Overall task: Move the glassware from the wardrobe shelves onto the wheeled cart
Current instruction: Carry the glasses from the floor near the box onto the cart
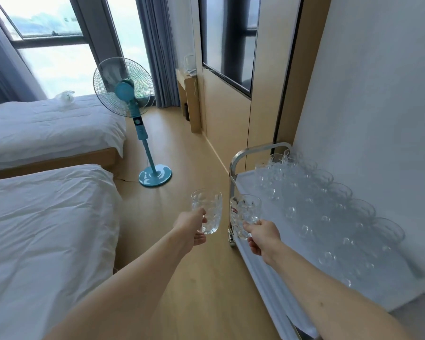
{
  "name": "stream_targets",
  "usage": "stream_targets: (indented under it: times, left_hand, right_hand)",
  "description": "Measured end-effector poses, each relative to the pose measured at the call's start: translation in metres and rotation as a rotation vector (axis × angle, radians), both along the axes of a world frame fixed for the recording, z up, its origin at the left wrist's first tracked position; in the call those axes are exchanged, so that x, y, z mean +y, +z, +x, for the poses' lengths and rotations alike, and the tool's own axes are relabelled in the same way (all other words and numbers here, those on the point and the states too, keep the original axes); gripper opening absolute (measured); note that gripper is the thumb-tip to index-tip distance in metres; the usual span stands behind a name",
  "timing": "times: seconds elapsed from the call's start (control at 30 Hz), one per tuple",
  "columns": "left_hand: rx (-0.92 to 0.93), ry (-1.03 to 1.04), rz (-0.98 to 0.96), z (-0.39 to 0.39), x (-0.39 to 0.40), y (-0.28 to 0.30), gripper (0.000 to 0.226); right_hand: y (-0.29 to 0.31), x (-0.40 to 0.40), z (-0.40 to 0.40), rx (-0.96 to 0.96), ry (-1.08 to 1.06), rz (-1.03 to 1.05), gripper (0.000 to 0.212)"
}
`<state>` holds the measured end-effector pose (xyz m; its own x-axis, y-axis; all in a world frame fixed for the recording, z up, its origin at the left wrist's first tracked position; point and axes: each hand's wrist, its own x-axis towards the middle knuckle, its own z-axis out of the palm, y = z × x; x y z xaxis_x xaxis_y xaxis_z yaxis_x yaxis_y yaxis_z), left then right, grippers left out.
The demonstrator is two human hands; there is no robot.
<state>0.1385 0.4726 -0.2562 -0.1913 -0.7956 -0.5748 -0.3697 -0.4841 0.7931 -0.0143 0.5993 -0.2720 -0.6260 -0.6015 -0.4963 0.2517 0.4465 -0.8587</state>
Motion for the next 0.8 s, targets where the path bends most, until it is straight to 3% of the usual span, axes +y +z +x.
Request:
stream_targets:
  times: [0.17,0.37,0.8]
  left_hand:
    - [-0.016,-0.034,0.04,-0.035,-0.037,-0.017,0.03]
    - [-0.005,-0.093,0.084,-0.075,-0.083,-0.036,0.031]
    - [0.044,-0.366,0.178,-0.16,-0.207,-0.072,0.025]
  right_hand:
    - [-0.023,-0.031,-0.032,-0.034,-0.055,0.035,0.025]
    - [-0.041,-0.064,-0.058,-0.034,-0.134,0.087,0.037]
    - [-0.066,-0.156,-0.078,-0.046,-0.44,0.137,0.039]
